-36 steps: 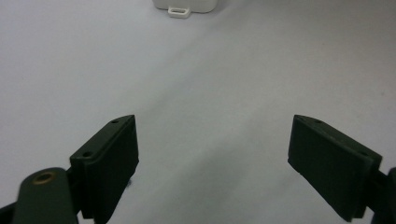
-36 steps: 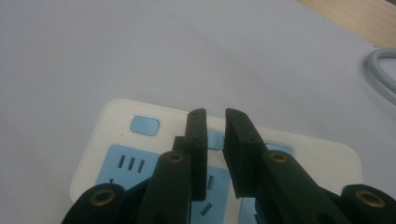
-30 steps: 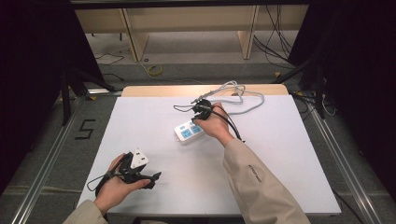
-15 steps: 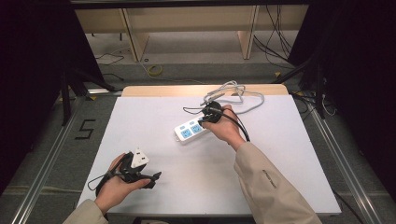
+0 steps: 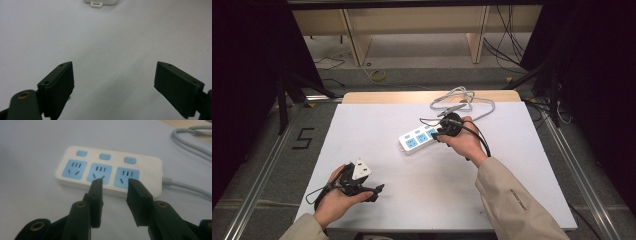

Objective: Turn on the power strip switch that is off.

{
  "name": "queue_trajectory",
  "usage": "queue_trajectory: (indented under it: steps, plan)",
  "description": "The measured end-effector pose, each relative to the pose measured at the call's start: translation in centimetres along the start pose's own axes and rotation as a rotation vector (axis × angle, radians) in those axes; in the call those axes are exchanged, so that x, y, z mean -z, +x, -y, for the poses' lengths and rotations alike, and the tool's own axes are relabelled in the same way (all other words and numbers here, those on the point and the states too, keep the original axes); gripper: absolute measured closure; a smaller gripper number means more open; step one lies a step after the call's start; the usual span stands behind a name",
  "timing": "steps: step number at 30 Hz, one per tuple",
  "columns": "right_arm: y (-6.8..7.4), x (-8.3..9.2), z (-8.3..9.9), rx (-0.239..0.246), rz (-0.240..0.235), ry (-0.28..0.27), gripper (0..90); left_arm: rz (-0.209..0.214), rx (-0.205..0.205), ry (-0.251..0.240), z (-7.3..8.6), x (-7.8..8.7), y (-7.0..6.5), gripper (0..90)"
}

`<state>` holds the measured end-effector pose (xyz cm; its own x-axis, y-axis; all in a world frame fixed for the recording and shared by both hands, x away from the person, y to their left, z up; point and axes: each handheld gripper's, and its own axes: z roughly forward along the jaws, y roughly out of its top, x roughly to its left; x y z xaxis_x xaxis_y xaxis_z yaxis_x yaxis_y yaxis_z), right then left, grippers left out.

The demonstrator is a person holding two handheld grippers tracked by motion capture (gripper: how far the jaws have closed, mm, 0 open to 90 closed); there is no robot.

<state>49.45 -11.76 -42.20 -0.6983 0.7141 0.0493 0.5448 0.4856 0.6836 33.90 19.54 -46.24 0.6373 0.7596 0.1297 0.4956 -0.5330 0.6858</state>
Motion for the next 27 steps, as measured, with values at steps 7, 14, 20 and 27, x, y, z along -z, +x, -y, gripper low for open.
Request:
queue_trajectory:
  steps: [7, 14, 20, 27]
  plan:
    - [-0.1, 1.1, 0.9, -0.007, -0.007, -0.013, 63.6, -0.002, 0.003, -0.001, 0.0, 0.0, 0.0, 15.8]
    - [0.1, 2.5, 2.2, -0.017, -0.007, -0.036, 60.2, -0.004, 0.006, -0.001, 0.1, 0.0, 0.1, 15.8]
    - [0.2, 3.7, 3.1, -0.022, -0.011, -0.059, 58.0, -0.006, 0.004, -0.001, 0.1, 0.0, 0.1, 15.8]
    - [0.0, 5.1, 4.5, -0.031, -0.010, -0.070, 56.6, -0.006, 0.005, -0.001, 0.1, 0.0, 0.1, 15.8]
